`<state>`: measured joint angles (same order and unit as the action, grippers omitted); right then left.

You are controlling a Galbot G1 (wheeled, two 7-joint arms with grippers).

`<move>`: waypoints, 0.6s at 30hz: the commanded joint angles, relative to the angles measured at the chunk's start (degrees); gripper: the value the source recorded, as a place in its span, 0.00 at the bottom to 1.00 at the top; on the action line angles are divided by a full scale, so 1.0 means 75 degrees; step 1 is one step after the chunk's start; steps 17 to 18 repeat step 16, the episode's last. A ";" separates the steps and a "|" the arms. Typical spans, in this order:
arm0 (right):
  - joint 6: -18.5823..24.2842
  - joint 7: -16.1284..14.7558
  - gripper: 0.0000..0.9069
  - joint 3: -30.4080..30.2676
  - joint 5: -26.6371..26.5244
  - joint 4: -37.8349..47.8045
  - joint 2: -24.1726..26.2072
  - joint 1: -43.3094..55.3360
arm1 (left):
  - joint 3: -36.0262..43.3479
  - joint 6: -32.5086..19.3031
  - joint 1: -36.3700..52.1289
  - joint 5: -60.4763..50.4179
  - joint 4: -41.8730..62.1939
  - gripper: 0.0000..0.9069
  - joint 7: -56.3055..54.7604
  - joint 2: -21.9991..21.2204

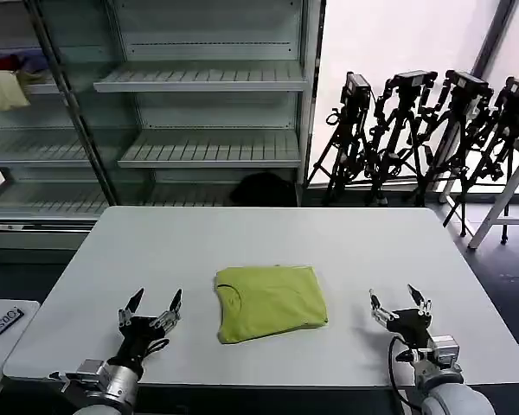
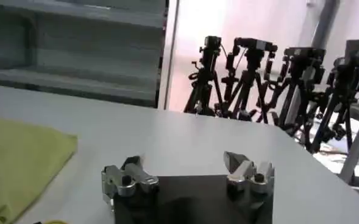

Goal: Fold and organize the clothes.

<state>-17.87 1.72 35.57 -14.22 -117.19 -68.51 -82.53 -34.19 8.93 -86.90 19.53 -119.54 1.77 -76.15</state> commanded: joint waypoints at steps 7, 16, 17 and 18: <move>-0.0001 -0.0099 1.00 -0.0081 0.0338 -0.0010 -0.0150 0.0220 | -0.0042 0.0005 0.0107 0.0088 -0.0061 1.00 -0.0025 0.0056; -0.0003 0.0070 1.00 -0.0155 0.0276 0.0008 -0.0344 0.0243 | -0.0027 -0.0282 0.0111 0.0125 -0.0100 1.00 -0.0102 0.0130; -0.0003 0.0070 1.00 -0.0155 0.0276 0.0008 -0.0344 0.0243 | -0.0027 -0.0282 0.0111 0.0125 -0.0100 1.00 -0.0102 0.0130; -0.0003 0.0070 1.00 -0.0155 0.0276 0.0008 -0.0344 0.0243 | -0.0027 -0.0282 0.0111 0.0125 -0.0100 1.00 -0.0102 0.0130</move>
